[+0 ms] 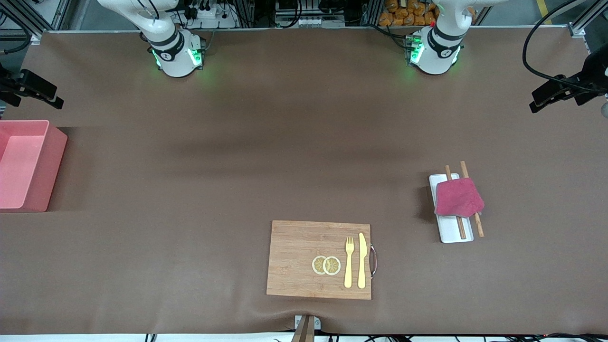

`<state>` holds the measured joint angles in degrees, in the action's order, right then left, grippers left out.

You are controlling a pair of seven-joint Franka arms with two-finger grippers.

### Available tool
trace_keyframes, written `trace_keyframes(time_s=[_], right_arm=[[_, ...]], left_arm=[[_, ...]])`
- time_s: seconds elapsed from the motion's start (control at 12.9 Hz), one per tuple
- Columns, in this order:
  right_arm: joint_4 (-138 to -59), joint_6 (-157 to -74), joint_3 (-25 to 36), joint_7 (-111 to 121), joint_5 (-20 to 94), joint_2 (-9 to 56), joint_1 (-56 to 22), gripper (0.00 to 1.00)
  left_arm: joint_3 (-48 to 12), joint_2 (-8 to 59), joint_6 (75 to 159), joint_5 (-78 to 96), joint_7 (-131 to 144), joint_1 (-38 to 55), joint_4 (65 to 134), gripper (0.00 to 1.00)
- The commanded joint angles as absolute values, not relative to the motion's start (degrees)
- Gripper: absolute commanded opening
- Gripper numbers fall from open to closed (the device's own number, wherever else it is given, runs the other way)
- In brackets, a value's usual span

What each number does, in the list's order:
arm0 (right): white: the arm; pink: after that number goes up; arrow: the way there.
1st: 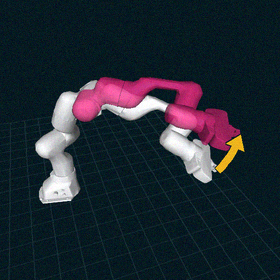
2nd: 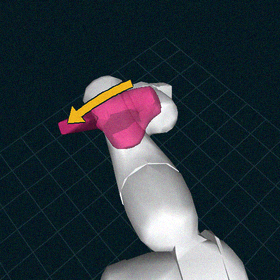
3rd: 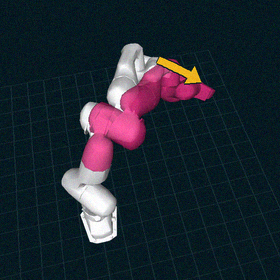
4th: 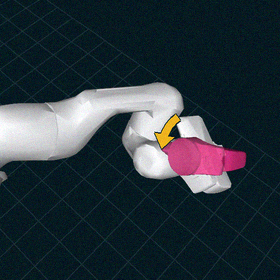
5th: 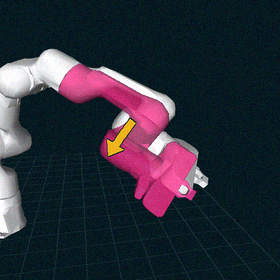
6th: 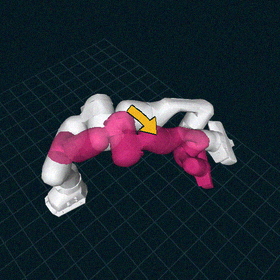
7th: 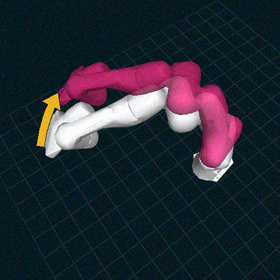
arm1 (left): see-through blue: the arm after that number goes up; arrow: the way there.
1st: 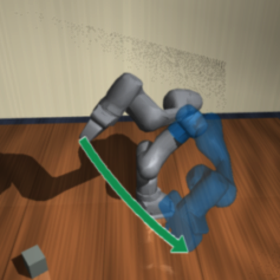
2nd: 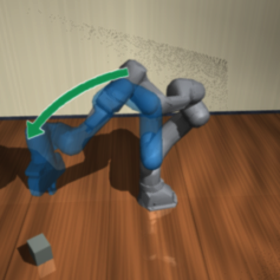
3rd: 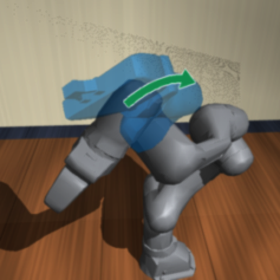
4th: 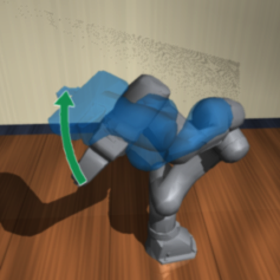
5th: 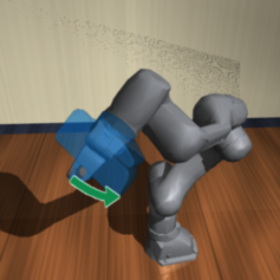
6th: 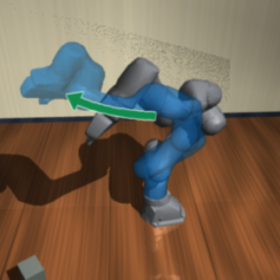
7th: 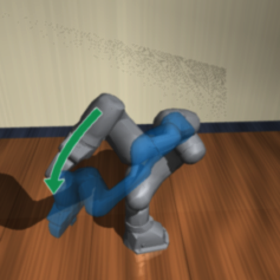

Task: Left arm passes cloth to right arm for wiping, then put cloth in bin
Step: 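Move the left gripper toward the pink cloth on the white tray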

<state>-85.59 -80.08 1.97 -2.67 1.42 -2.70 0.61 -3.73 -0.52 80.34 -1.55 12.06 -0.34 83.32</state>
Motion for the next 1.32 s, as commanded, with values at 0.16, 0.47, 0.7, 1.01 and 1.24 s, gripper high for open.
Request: trace_keyframes(time_s=[0.16, 0.47, 0.7, 1.01, 1.24], right_arm=[[-85.08, -79.63, 2.02, -3.34, 1.76, -2.64, 0.35, 1.00], [-85.08, -79.54, 1.93, -3.43, 1.85, -2.64, 0.35, 1.00], [-85.17, -79.45, 1.93, -3.16, 1.85, -2.37, 0.18, 1.00], [-85.17, -79.45, 1.93, -2.99, 1.85, -2.29, -0.18, 1.00], [-85.17, -79.45, 1.93, -2.99, 1.85, -2.29, -0.35, 1.00]], left_arm=[[-3.78, -0.97, 79.37, -2.72, 10.11, -0.44, 82.97, 1.00], [-3.60, 0.78, 80.68, -3.77, 10.20, 0.08, 83.84, 1.00], [-4.04, 2.81, 85.06, -5.36, 10.28, -0.35, 85.85, 1.00], [-4.04, 3.51, 98.14, -5.10, 10.11, -0.79, 96.04, 1.00], [-4.04, 9.38, 103.52, -5.01, 9.67, -1.58, 97.21, 1.00]])
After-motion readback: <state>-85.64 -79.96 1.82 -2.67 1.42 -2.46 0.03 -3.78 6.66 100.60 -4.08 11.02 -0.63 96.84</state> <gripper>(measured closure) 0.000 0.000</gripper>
